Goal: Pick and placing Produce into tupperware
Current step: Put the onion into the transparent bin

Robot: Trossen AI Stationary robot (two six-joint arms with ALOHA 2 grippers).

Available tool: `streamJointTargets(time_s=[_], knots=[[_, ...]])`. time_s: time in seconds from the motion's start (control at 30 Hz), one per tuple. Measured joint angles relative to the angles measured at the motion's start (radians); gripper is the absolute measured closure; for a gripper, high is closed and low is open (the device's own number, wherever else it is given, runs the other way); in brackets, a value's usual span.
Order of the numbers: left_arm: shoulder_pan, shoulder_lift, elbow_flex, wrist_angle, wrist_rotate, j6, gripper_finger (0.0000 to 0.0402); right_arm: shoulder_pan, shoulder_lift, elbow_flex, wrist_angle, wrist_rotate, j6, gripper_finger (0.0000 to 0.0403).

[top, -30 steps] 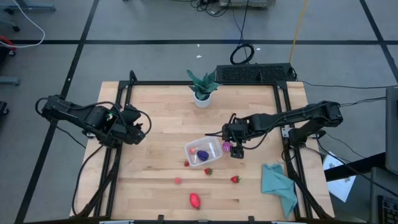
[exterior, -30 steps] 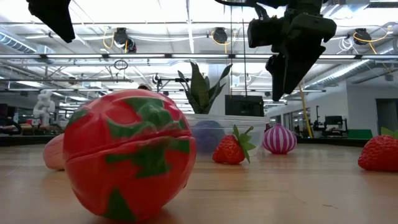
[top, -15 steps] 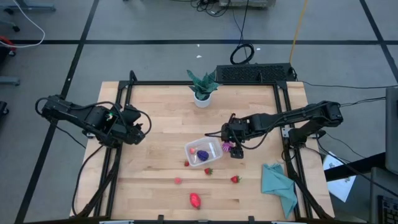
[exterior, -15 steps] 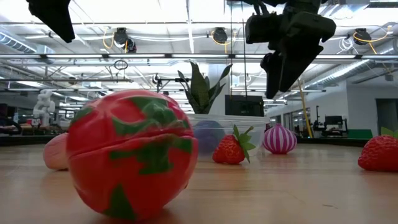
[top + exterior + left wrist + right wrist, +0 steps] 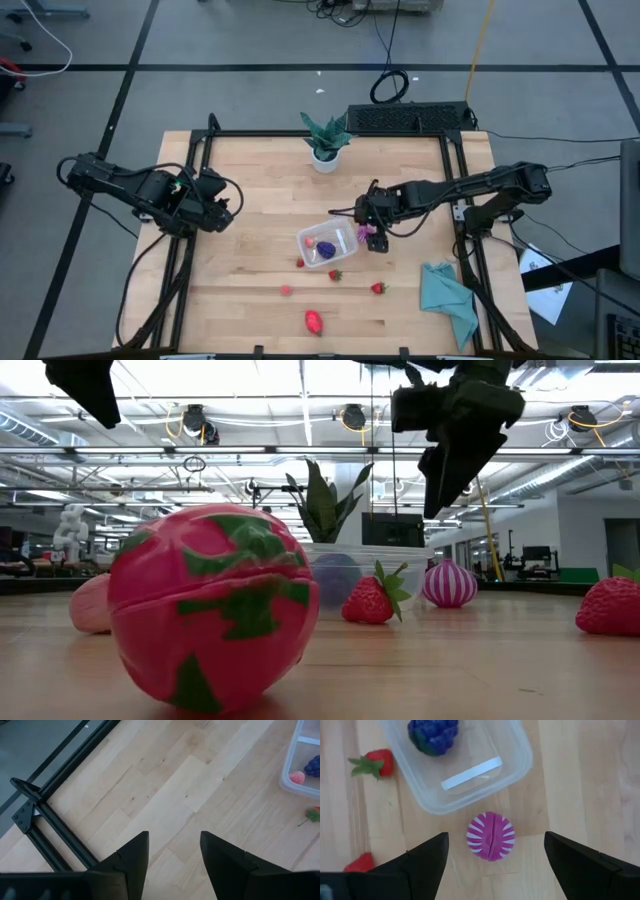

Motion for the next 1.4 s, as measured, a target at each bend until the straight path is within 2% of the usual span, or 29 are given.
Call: streamJointTargets(time_s=[0.27, 0.53, 0.73, 1.07, 1.23, 1.4], knots=[[0.000, 0.000, 0.000, 0.001, 0.000, -0.001, 0.0217, -0.001, 0.000, 0.000, 0.000, 0.028, 0.165, 0.0083], [0.000, 0.000, 0.000, 0.001, 0.000, -0.001, 0.0217, 0.000, 0.000, -0.002, -0.017, 0.027, 0.166, 0.0083], [0.000, 0.000, 0.000, 0.006, 0.000, -0.001, 0.0217, -0.012, 0.000, -0.075, -0.013, 0.024, 0.166, 0.0083], [0.000, 0.000, 0.000, 0.019, 0.000, -0.001, 0.0217, -0.039, 0.000, -0.166, 0.107, -0.006, 0.158, 0.0083], [0.000, 0.000, 0.000, 0.019, 0.000, -0.001, 0.0217, -0.039, 0.000, -0.186, 0.169, -0.056, 0.158, 0.0083], [0.000, 0.000, 0.000, 0.019, 0.000, 0.002, 0.0217, -0.039, 0.000, -0.187, 0.189, -0.059, 0.154, 0.0083]])
